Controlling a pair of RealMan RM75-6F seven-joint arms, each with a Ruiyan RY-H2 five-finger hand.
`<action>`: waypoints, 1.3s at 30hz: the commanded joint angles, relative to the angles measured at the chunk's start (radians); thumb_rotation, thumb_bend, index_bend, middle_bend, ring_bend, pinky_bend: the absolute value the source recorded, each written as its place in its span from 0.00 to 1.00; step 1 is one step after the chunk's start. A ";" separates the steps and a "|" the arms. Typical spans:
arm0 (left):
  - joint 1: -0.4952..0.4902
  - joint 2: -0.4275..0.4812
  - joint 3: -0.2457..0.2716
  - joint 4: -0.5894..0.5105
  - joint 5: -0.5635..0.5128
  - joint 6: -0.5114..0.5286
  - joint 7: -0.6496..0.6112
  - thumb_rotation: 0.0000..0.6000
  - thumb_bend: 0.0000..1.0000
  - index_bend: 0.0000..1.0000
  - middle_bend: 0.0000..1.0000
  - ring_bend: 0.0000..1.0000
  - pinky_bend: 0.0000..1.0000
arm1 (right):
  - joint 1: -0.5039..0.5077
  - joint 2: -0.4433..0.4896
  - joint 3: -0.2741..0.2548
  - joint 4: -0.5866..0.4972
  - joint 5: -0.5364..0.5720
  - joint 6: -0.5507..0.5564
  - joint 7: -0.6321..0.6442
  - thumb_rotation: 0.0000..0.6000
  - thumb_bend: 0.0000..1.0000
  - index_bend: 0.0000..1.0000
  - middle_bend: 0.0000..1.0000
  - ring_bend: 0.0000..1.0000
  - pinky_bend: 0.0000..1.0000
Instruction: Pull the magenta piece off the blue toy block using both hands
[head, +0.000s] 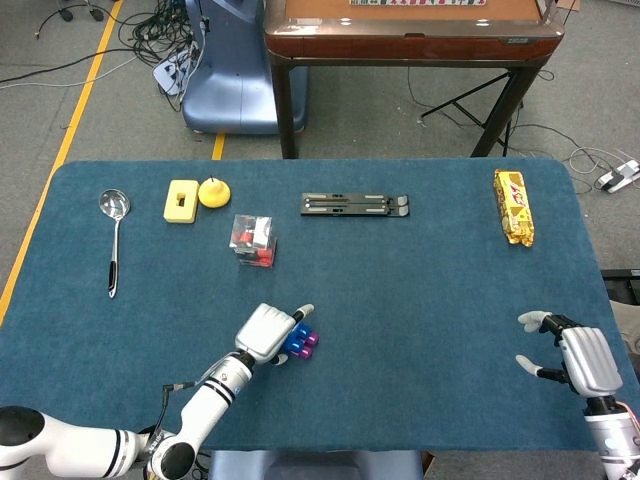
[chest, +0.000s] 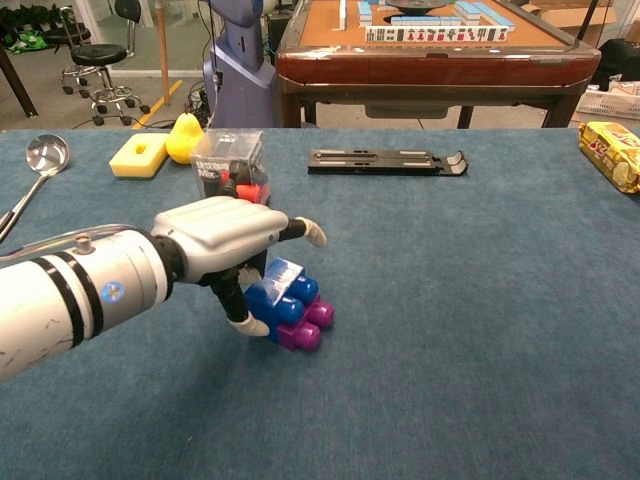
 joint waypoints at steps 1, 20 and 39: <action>-0.012 0.001 0.000 -0.002 -0.009 -0.004 0.015 1.00 0.00 0.20 1.00 1.00 1.00 | 0.000 0.000 -0.001 -0.001 0.000 -0.001 -0.001 1.00 0.06 0.41 0.48 0.45 0.61; -0.042 -0.033 0.007 0.043 -0.077 0.034 0.070 1.00 0.00 0.28 1.00 1.00 1.00 | 0.006 -0.015 -0.007 0.014 0.000 -0.016 0.009 1.00 0.06 0.41 0.48 0.45 0.61; -0.061 -0.030 0.020 0.040 -0.105 0.047 0.090 1.00 0.00 0.52 1.00 1.00 1.00 | 0.009 -0.028 -0.012 0.028 0.002 -0.026 0.019 1.00 0.06 0.41 0.48 0.45 0.61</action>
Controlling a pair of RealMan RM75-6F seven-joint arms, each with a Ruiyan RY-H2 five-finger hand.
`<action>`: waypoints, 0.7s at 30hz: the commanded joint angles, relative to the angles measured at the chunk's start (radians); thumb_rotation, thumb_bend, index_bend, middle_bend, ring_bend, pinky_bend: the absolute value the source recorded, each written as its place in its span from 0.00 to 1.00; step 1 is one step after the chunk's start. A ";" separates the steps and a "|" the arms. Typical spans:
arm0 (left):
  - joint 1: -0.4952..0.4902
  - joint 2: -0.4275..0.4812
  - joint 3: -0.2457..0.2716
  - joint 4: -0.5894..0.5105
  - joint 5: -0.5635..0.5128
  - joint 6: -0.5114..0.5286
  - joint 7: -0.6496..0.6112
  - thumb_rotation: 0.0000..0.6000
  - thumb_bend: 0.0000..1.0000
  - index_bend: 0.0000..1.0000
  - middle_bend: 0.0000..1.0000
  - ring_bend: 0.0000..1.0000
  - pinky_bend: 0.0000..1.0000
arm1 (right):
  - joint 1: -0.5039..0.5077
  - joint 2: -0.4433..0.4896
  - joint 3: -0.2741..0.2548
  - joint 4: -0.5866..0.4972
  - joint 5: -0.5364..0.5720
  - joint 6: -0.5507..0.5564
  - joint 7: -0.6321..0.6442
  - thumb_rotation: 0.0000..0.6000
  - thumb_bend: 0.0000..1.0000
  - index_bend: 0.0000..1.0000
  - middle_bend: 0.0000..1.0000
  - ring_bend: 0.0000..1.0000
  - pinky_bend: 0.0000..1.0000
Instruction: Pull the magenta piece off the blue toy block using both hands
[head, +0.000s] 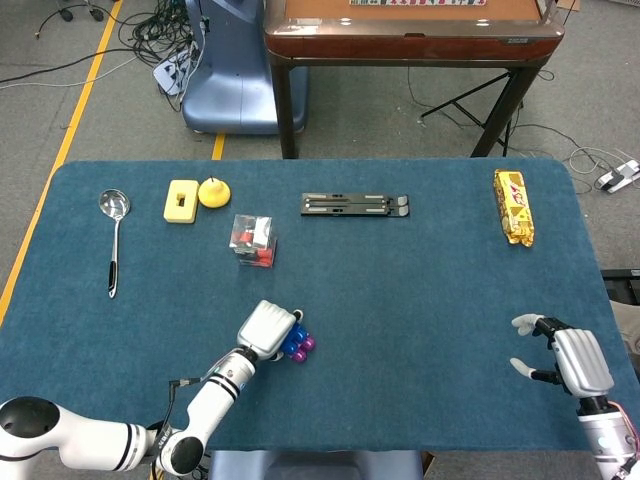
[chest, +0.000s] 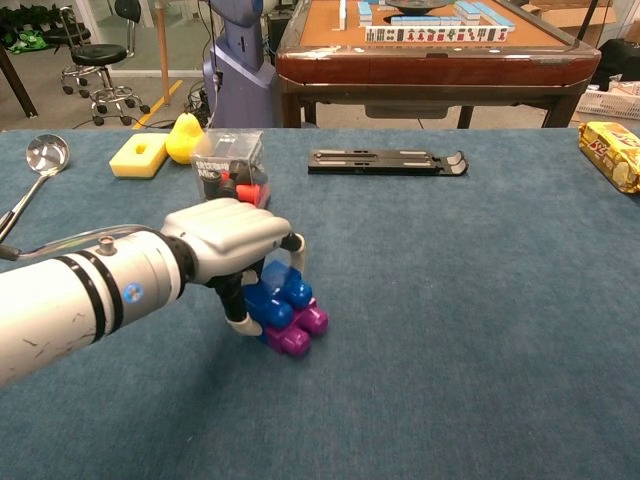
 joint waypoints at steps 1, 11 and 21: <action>0.001 -0.001 -0.001 0.000 0.000 0.006 -0.002 1.00 0.00 0.53 1.00 1.00 1.00 | 0.001 -0.001 0.000 0.001 -0.001 0.000 0.001 1.00 0.06 0.41 0.48 0.45 0.61; 0.010 0.021 0.004 -0.019 0.020 0.027 -0.020 1.00 0.00 0.63 1.00 1.00 1.00 | 0.005 -0.003 0.001 0.001 -0.004 0.000 0.003 1.00 0.06 0.41 0.48 0.45 0.61; 0.031 0.051 -0.050 -0.098 -0.026 0.072 -0.064 1.00 0.00 0.70 1.00 1.00 1.00 | 0.025 0.019 0.017 -0.048 -0.015 0.002 0.001 1.00 0.06 0.41 0.48 0.45 0.61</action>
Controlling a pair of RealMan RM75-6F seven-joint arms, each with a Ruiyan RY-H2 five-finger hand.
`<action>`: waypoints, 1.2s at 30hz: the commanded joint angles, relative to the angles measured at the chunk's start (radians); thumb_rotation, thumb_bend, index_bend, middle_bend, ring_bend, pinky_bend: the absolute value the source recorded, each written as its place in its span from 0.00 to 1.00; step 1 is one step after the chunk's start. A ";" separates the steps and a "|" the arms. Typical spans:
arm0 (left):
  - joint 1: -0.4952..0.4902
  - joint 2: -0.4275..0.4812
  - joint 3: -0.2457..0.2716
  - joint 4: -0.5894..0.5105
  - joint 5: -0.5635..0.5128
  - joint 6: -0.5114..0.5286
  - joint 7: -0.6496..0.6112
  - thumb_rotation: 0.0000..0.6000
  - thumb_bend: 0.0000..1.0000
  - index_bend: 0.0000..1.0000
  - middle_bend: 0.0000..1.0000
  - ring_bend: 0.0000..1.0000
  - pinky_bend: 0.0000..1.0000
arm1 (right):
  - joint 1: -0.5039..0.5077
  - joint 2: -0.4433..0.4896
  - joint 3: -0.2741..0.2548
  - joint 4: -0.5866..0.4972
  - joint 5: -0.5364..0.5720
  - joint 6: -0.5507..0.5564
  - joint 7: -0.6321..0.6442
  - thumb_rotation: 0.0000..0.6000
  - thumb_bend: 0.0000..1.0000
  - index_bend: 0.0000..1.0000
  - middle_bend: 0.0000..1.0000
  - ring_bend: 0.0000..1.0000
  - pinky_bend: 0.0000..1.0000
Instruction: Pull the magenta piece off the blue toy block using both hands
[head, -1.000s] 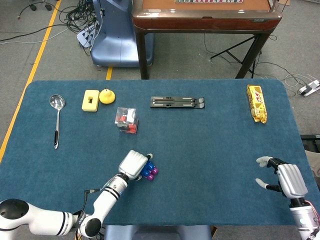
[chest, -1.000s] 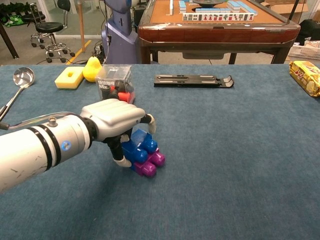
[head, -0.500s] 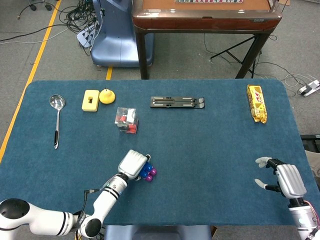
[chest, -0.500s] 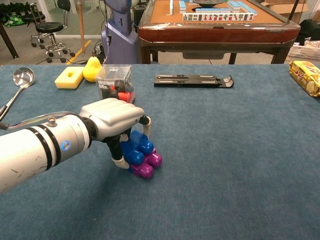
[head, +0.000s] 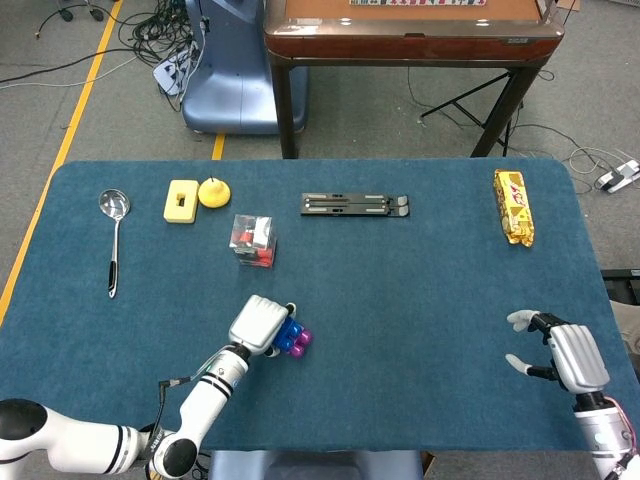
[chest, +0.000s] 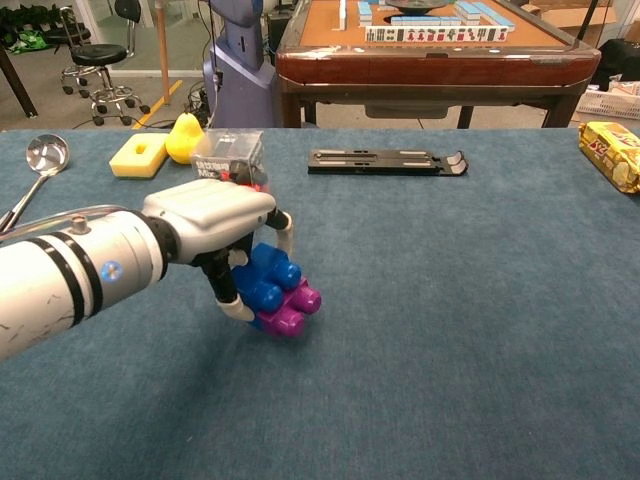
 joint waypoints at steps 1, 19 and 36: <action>0.007 0.009 -0.032 -0.035 -0.036 0.018 -0.020 1.00 0.00 0.70 1.00 1.00 1.00 | 0.013 0.019 0.009 -0.038 -0.006 -0.003 0.007 1.00 0.06 0.41 0.48 0.45 0.61; -0.009 -0.007 -0.247 -0.205 -0.298 0.208 -0.061 1.00 0.00 0.72 1.00 1.00 1.00 | 0.209 0.300 0.125 -0.512 0.081 -0.243 0.021 1.00 0.00 0.40 0.90 0.93 1.00; -0.081 0.007 -0.521 -0.313 -0.672 0.311 -0.062 1.00 0.01 0.75 1.00 1.00 1.00 | 0.498 0.360 0.274 -0.697 0.542 -0.586 -0.171 1.00 0.00 0.28 1.00 1.00 1.00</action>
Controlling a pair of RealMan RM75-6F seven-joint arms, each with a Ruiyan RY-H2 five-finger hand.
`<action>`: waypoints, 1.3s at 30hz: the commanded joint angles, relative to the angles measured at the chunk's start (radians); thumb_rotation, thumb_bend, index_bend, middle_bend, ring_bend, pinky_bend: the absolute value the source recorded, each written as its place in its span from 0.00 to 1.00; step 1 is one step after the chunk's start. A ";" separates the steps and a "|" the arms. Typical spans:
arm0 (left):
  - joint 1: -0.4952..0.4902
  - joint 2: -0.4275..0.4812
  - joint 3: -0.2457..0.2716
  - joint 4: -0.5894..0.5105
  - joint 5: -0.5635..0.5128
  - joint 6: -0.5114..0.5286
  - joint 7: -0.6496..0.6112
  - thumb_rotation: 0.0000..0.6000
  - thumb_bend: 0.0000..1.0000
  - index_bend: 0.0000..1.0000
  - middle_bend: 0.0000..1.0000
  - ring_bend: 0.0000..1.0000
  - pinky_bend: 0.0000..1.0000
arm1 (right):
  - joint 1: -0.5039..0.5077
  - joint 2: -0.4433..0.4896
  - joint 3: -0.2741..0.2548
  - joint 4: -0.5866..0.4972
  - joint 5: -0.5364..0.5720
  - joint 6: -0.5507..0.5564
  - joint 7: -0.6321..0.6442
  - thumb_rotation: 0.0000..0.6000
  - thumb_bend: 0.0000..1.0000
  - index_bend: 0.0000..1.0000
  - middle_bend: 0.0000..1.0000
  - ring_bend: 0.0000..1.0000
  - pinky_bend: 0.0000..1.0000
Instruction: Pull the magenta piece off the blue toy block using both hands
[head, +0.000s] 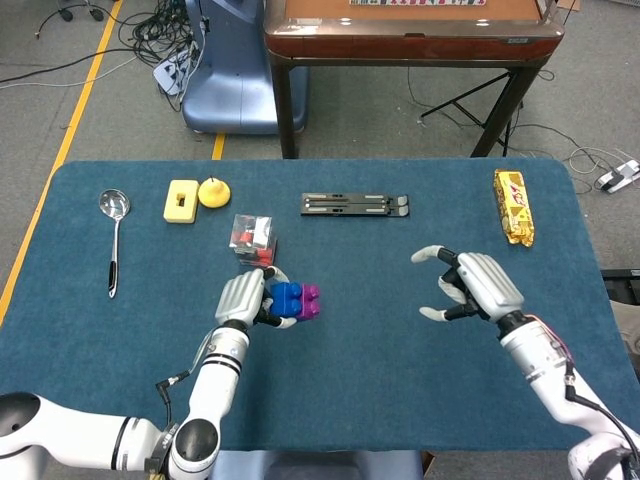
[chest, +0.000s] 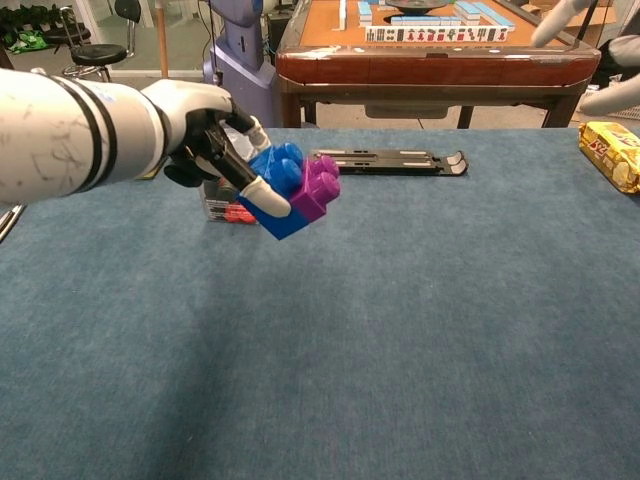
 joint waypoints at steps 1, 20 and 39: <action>-0.028 0.023 -0.073 -0.028 -0.093 -0.001 -0.004 1.00 0.01 0.75 1.00 1.00 1.00 | 0.087 0.003 0.048 -0.030 0.122 -0.086 -0.034 1.00 0.00 0.27 1.00 1.00 1.00; -0.168 0.065 -0.171 -0.029 -0.224 0.015 -0.036 1.00 0.01 0.75 1.00 1.00 1.00 | 0.309 -0.071 0.057 -0.006 0.433 -0.131 -0.178 1.00 0.00 0.27 1.00 1.00 1.00; -0.228 0.079 -0.130 -0.010 -0.237 0.035 -0.071 1.00 0.02 0.75 1.00 1.00 1.00 | 0.453 -0.128 0.038 -0.007 0.723 -0.106 -0.269 1.00 0.00 0.24 1.00 1.00 1.00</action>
